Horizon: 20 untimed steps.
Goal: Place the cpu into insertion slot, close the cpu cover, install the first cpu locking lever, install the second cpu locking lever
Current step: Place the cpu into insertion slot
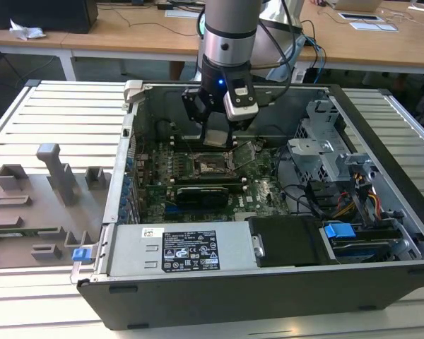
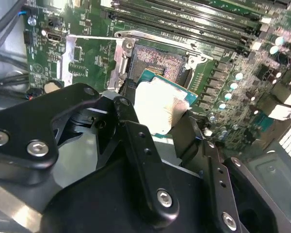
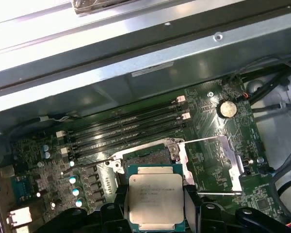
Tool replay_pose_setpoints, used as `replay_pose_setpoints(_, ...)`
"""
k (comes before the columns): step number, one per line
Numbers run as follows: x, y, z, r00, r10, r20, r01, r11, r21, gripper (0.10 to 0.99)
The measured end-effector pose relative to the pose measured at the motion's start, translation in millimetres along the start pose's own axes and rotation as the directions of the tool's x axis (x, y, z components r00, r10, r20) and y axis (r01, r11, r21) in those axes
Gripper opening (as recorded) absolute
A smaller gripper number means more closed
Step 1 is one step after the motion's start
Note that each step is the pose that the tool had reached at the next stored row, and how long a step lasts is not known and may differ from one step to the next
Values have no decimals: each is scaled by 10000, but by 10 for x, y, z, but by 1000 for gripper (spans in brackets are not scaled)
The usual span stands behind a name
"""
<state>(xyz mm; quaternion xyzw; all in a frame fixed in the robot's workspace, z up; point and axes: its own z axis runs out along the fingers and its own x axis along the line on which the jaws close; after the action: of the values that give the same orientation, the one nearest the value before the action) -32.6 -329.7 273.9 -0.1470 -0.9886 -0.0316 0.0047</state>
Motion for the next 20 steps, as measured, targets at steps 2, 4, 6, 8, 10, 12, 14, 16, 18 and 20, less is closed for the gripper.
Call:
replay_pose_setpoints(2, 0, 0, 1, 9996, 293, 18, -293, 9996, -5, 541)
replay_pose_setpoints(4, 0, 0, 2, 9987, 507, 31, -507, 9987, -9, 541)
replay_pose_setpoints(6, 0, 0, 3, 9975, 711, 43, -711, 9975, -13, 541)
replay_pose_setpoints(8, 0, 0, 4, 9951, 987, 60, -986, 9951, -20, 541)
replay_pose_setpoints(10, 0, 0, 7, 9903, 1385, 83, -1384, 9904, -31, 541)
replay_pose_setpoints(12, 0, -1, 8, 9875, 1571, 94, -1570, 9876, -35, 541)
replay_pose_setpoints(14, 0, -1, 9, 9839, 1785, 107, -1785, 9839, -42, 541)
replay_pose_setpoints(16, 0, -1, 11, 9787, 2050, 122, -2050, 9788, -50, 541)
replay_pose_setpoints(18, 0, -1, 13, 9723, 2333, 138, -2332, 9724, -59, 541)
replay_pose_setpoints(20, 0, -1, 16, 9604, 2781, 165, -2780, 9606, -72, 541)
